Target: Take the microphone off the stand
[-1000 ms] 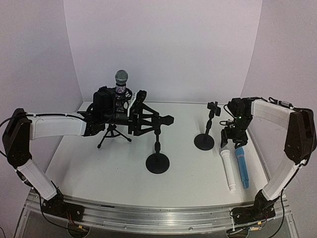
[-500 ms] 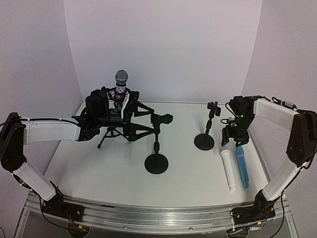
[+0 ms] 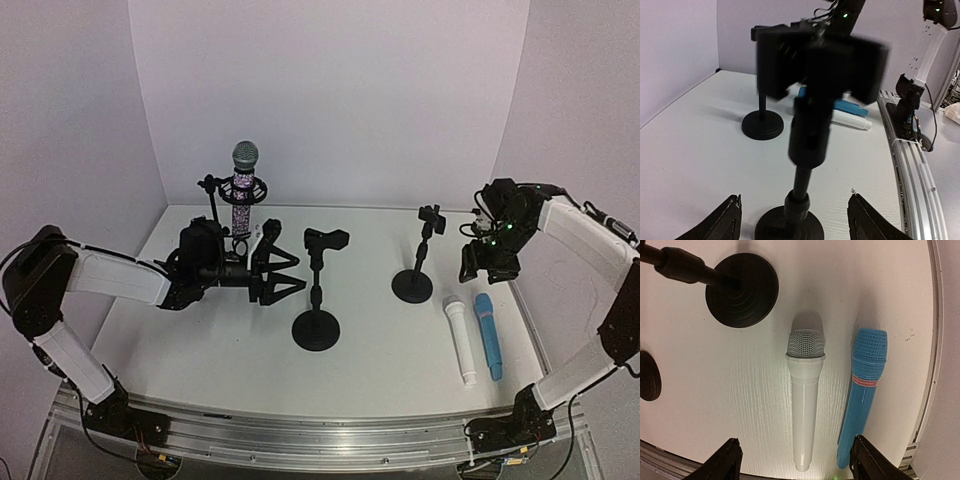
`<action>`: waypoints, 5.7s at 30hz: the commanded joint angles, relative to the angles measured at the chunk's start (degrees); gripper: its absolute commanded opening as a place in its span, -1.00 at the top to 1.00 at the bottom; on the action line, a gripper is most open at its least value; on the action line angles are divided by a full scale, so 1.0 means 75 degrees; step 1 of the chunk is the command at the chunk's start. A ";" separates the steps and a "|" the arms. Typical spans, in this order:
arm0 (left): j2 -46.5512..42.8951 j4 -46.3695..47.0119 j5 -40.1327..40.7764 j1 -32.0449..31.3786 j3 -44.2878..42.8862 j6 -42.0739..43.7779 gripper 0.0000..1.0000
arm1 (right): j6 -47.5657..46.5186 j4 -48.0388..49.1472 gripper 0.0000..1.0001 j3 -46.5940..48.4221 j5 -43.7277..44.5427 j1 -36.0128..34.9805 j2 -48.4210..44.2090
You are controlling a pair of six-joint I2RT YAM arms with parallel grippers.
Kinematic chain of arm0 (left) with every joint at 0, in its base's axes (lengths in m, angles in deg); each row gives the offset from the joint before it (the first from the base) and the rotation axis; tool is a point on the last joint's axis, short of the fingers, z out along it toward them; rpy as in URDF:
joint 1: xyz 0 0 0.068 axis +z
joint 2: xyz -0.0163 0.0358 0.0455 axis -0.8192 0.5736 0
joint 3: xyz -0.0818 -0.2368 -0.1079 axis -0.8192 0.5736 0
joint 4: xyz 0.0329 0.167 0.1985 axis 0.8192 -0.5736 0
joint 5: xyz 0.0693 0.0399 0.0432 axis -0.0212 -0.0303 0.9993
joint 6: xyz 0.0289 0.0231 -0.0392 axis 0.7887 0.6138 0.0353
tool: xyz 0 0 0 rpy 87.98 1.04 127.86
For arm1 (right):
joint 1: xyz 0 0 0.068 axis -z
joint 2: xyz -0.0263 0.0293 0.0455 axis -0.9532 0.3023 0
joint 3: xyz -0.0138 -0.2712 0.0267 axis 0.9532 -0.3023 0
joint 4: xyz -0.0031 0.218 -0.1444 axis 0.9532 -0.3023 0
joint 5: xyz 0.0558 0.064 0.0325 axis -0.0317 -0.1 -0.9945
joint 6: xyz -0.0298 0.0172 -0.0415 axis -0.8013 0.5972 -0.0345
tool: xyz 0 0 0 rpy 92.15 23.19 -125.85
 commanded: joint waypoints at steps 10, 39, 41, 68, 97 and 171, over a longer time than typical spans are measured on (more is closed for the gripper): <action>0.1546 0.2365 0.0530 -0.0538 -0.0445 -0.0142 -0.07 | -0.0512 -0.0169 -0.43 0.0001 0.0171 -0.0007 -0.1045; 0.3301 0.2180 0.1518 -0.0409 -0.3222 0.0485 1.00 | -0.1121 -0.0191 -0.43 0.0233 0.0296 -0.0013 -0.1191; 0.3336 0.1763 0.1383 -0.0293 -0.3404 0.0541 1.00 | -0.1150 -0.0188 -0.43 0.0174 0.0313 -0.0006 -0.1222; 0.3762 0.1517 0.1000 0.0019 -0.3603 0.0501 0.13 | -0.1154 -0.0180 -0.43 0.0115 0.0033 -0.0011 -0.1237; 0.0578 0.0357 -0.0225 0.0014 0.0162 0.1203 -0.71 | -0.0945 -0.0169 -0.42 0.0433 -0.0645 -0.0011 -0.1532; 0.0173 -0.2403 -0.1986 0.4557 -0.2502 0.1252 1.00 | -0.0800 0.0941 -0.37 0.0720 -0.1977 -0.0012 -0.1950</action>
